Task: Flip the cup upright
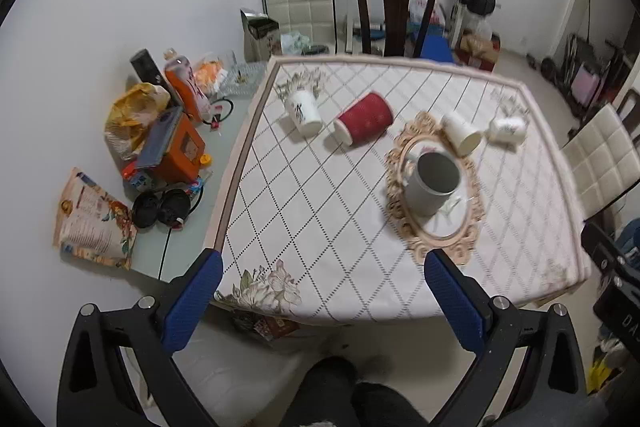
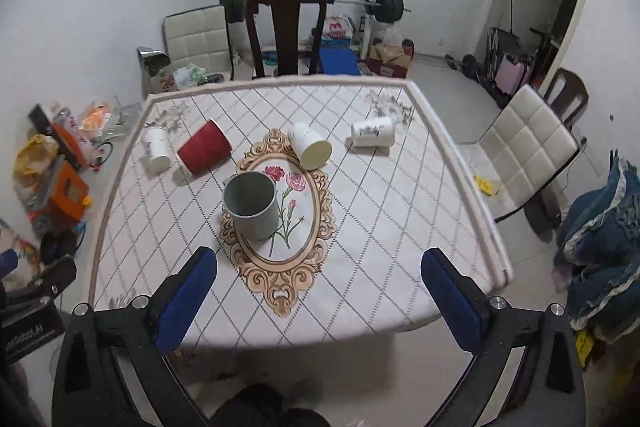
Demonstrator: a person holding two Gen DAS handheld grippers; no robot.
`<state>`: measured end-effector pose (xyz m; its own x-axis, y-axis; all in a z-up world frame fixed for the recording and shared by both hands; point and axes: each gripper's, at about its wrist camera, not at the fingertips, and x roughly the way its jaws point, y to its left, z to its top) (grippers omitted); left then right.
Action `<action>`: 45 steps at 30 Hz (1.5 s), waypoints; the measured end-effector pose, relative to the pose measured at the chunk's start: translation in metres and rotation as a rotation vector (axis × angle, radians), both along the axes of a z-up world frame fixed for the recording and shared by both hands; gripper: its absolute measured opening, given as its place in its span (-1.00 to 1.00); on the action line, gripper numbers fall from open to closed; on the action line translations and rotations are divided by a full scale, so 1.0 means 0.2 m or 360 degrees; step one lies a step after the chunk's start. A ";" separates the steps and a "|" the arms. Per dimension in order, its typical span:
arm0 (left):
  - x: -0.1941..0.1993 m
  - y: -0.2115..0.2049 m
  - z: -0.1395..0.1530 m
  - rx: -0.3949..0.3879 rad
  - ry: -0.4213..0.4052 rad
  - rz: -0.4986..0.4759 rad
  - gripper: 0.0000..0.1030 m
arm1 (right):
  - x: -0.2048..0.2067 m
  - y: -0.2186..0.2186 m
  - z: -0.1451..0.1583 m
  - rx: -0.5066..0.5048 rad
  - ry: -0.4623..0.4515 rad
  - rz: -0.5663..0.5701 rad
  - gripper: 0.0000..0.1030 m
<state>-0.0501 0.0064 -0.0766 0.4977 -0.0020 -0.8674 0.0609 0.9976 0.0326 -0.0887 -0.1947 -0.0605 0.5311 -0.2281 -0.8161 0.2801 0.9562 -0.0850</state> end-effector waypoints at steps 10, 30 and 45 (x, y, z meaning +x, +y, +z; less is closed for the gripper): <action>-0.24 -0.04 0.28 -0.0056 -0.0115 -0.0027 1.00 | -0.30 -0.01 0.40 0.0062 -0.0087 0.0064 1.00; -0.36 -0.09 0.37 -0.0057 -0.0158 0.0030 1.00 | -0.42 -0.02 0.53 0.0063 -0.0113 0.0117 1.00; -0.34 -0.11 0.38 -0.0026 -0.0208 0.0012 1.00 | -0.37 -0.03 0.48 0.0072 -0.0089 0.0165 1.00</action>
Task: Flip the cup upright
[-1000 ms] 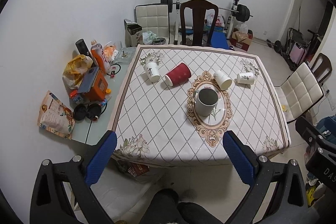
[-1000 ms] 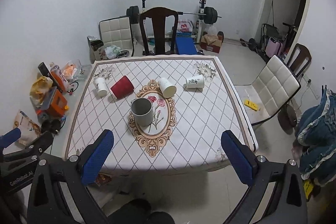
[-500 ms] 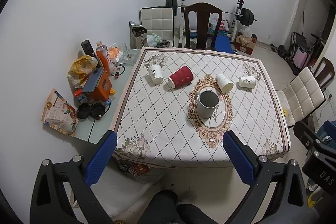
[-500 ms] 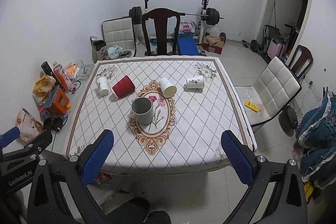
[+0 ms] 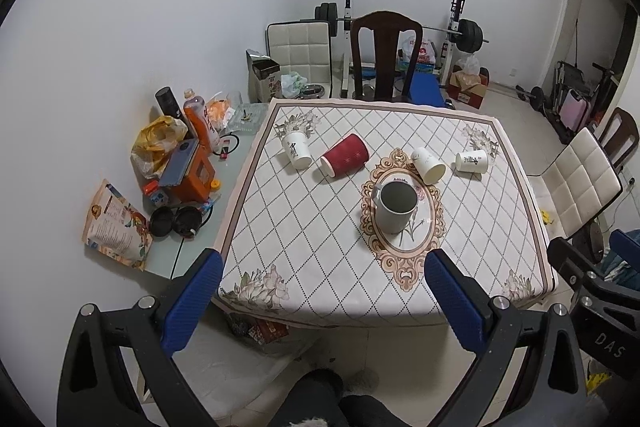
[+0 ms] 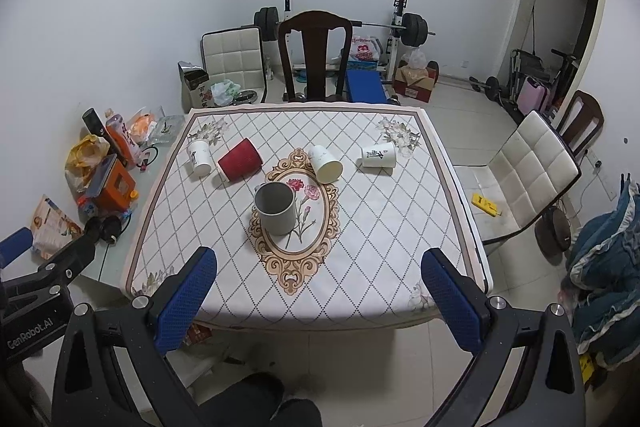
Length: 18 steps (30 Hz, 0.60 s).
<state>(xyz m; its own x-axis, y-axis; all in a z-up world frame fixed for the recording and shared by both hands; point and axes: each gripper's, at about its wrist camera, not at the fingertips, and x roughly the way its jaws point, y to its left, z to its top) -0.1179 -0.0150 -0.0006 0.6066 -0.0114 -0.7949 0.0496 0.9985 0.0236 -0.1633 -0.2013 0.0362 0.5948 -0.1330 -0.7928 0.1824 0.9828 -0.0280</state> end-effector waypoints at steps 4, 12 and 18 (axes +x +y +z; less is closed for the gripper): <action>0.01 0.00 0.00 -0.0006 -0.0001 0.0003 1.00 | 0.01 0.00 -0.02 -0.0002 0.0011 0.0007 1.00; 0.02 0.01 -0.01 -0.0015 0.0009 0.0010 1.00 | 0.02 0.00 -0.02 -0.0008 0.0011 0.0007 1.00; 0.02 0.00 -0.02 -0.0023 0.0015 0.0011 1.00 | 0.03 -0.01 -0.03 -0.0009 0.0012 0.0007 1.00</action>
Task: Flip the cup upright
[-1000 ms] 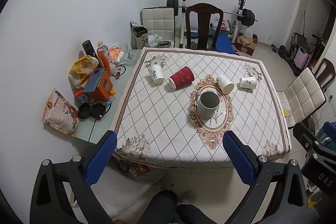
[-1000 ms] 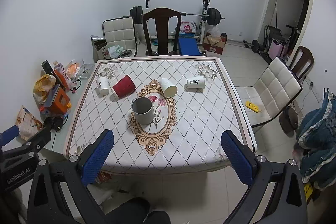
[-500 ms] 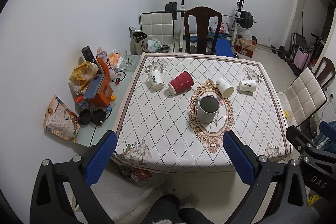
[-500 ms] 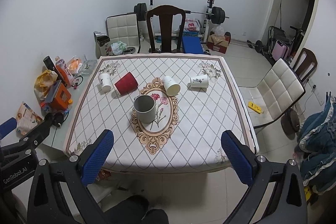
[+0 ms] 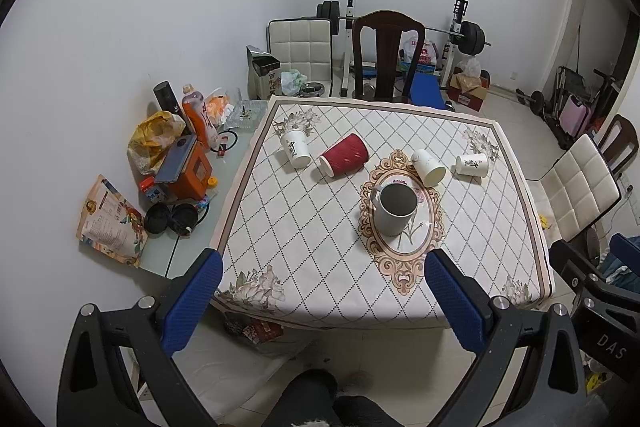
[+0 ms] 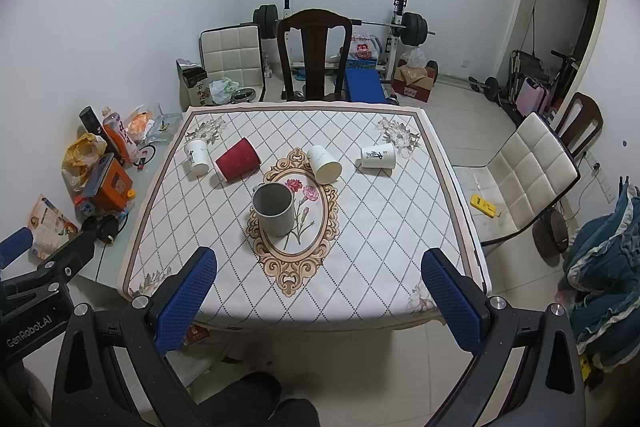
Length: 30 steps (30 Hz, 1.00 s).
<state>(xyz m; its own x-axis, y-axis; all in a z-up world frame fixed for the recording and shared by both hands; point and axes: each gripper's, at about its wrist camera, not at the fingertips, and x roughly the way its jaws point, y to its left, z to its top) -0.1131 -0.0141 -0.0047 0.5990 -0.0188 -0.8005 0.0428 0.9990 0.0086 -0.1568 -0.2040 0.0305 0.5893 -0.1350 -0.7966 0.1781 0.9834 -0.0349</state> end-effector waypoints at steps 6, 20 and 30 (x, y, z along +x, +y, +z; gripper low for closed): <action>0.01 -0.01 -0.01 -0.0006 0.0007 0.0006 1.00 | 0.01 0.00 0.00 0.0002 0.0001 0.0008 1.00; 0.01 -0.01 0.00 -0.0002 0.0004 0.0005 1.00 | 0.02 0.00 0.00 0.0004 0.0003 0.0009 1.00; 0.02 -0.02 -0.02 -0.0006 0.0004 0.0019 1.00 | 0.05 0.01 0.01 0.0000 0.0000 0.0021 1.00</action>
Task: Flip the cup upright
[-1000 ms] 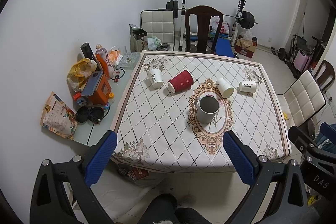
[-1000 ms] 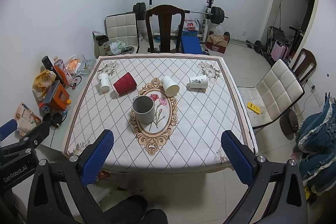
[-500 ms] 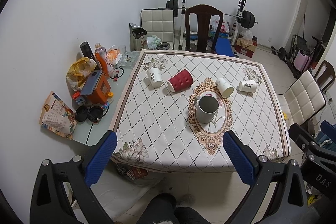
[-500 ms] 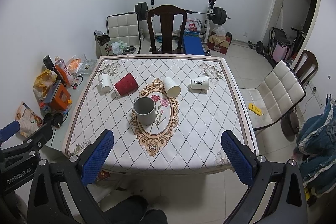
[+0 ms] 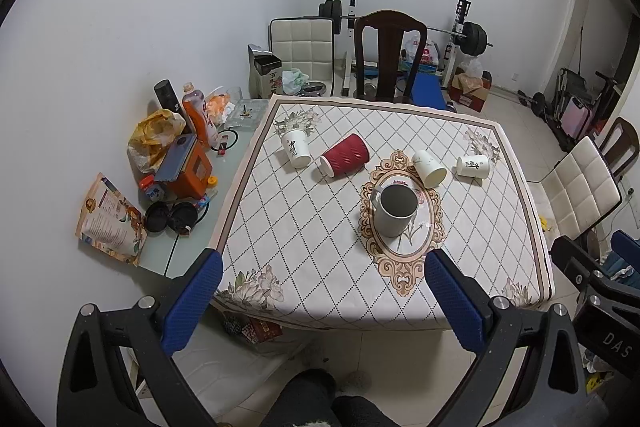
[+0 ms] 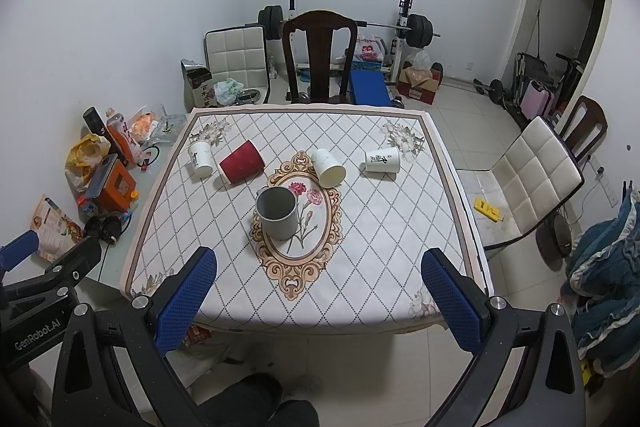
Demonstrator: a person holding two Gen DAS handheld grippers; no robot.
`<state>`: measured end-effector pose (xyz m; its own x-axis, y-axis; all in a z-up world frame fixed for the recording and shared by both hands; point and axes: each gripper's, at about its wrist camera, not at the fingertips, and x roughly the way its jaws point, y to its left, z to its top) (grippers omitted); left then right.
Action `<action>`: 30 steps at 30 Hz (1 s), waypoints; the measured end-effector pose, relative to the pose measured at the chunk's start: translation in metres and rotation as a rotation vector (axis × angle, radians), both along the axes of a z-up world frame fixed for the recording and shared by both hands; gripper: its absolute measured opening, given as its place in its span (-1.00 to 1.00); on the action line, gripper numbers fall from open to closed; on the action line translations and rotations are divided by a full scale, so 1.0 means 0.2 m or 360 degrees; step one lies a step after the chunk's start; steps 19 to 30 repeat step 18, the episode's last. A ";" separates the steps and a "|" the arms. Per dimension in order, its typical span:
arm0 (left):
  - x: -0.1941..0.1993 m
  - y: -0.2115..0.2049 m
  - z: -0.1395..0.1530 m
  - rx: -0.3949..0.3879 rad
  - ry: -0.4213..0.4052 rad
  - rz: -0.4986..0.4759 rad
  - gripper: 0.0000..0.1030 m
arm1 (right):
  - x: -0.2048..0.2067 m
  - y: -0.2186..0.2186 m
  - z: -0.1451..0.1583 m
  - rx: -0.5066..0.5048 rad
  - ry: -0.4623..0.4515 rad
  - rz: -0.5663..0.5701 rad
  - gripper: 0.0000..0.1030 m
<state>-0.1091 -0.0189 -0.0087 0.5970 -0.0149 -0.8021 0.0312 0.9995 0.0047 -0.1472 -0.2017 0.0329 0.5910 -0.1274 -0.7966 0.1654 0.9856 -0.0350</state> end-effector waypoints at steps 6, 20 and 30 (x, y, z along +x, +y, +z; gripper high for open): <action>0.00 0.00 0.00 -0.0001 0.0005 0.0001 1.00 | 0.00 0.00 0.00 0.0001 0.0000 -0.0001 1.00; 0.00 0.02 0.00 -0.0008 0.0003 -0.0001 1.00 | 0.02 0.03 0.00 0.0005 0.0002 0.0012 1.00; 0.00 0.02 0.00 -0.0008 0.0003 -0.0001 1.00 | 0.02 0.03 0.00 0.0005 0.0002 0.0012 1.00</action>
